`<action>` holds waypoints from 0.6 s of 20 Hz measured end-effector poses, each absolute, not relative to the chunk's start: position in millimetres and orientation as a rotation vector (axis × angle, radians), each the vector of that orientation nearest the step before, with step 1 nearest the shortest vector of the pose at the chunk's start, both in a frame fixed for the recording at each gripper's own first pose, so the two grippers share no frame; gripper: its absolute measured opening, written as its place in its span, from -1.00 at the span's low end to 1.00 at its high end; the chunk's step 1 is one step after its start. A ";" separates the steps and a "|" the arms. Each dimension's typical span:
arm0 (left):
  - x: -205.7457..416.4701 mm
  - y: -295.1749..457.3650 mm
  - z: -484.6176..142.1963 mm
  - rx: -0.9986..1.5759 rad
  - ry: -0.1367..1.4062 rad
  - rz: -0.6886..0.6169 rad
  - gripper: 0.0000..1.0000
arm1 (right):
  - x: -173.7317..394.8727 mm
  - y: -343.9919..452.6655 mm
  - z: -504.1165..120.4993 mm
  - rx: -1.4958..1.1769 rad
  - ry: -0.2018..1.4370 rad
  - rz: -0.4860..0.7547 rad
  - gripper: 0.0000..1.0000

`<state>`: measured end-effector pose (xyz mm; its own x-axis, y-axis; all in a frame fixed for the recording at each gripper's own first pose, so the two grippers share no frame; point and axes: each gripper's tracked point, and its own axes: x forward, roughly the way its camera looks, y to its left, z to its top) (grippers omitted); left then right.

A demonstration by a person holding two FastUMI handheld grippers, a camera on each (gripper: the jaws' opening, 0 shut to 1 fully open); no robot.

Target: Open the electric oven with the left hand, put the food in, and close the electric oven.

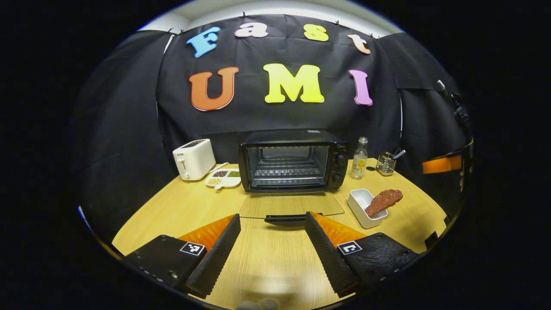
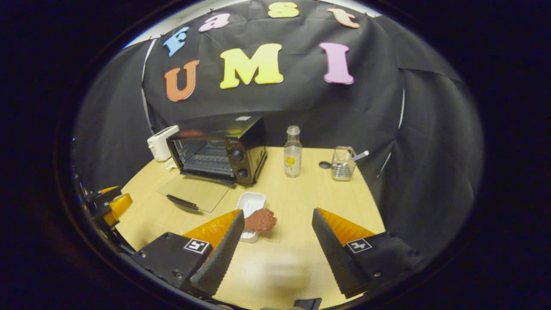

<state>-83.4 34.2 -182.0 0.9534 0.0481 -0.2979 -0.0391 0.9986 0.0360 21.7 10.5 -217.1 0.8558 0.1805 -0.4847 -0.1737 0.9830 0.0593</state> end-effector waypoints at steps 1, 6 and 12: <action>-90.0 37.7 -174.8 0.034 0.296 0.063 0.92 | 28.7 12.8 -230.5 0.039 0.548 0.204 1.00; -124.0 41.1 -139.7 0.033 0.281 0.165 0.92 | 66.3 23.2 -285.0 0.180 0.734 0.276 0.79; -157.4 27.7 -112.7 0.004 0.283 0.295 0.92 | 83.3 38.6 -319.1 0.471 0.939 0.365 0.29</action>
